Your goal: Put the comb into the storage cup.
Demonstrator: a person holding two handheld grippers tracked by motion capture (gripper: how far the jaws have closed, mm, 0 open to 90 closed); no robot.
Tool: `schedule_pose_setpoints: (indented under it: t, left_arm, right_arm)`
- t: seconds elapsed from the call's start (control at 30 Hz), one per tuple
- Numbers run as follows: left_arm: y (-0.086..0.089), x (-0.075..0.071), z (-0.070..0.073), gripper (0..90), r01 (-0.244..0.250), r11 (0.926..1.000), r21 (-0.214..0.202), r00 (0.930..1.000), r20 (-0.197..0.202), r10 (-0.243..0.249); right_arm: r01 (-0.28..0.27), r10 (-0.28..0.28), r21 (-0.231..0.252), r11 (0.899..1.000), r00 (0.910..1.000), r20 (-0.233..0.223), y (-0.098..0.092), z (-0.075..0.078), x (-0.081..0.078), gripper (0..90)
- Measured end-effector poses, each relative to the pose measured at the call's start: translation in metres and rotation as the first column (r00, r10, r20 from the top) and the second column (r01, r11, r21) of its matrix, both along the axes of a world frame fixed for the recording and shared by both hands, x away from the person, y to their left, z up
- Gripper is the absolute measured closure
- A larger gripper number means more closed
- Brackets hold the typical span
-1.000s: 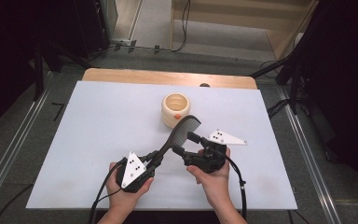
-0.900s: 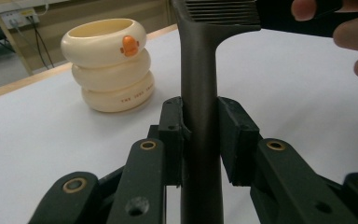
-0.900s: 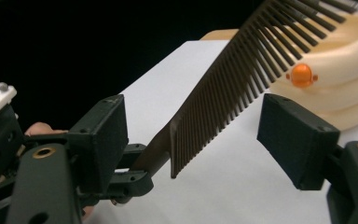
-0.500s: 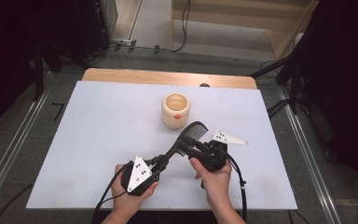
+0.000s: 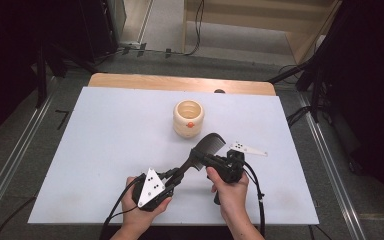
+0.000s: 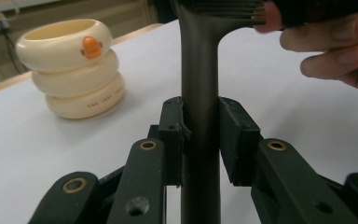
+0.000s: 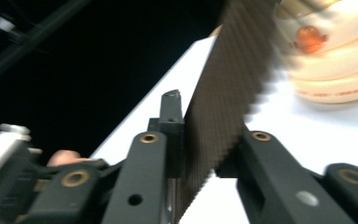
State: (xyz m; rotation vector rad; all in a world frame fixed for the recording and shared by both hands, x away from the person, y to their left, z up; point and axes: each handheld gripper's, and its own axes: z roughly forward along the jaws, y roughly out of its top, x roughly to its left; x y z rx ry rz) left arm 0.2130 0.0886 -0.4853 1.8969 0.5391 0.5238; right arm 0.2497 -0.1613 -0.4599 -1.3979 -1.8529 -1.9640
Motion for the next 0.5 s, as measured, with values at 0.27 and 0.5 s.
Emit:
schedule_pose_setpoints:
  t: [0.27,0.5]
  left_arm:
    - [0.007,0.006,0.004,50.6,0.07,0.9938,-0.087,0.9934,-0.085,-0.077]
    - [0.016,0.011,0.006,35.0,0.051,0.9951,-0.085,0.9904,-0.123,-0.062]
  right_arm:
    - [0.019,-0.013,-0.05,0.999,0.9924,0.122,0.004,0.01,-0.009,82.4]
    - [0.026,0.001,-0.121,0.992,0.9758,0.219,0.006,0.017,-0.015,82.4]
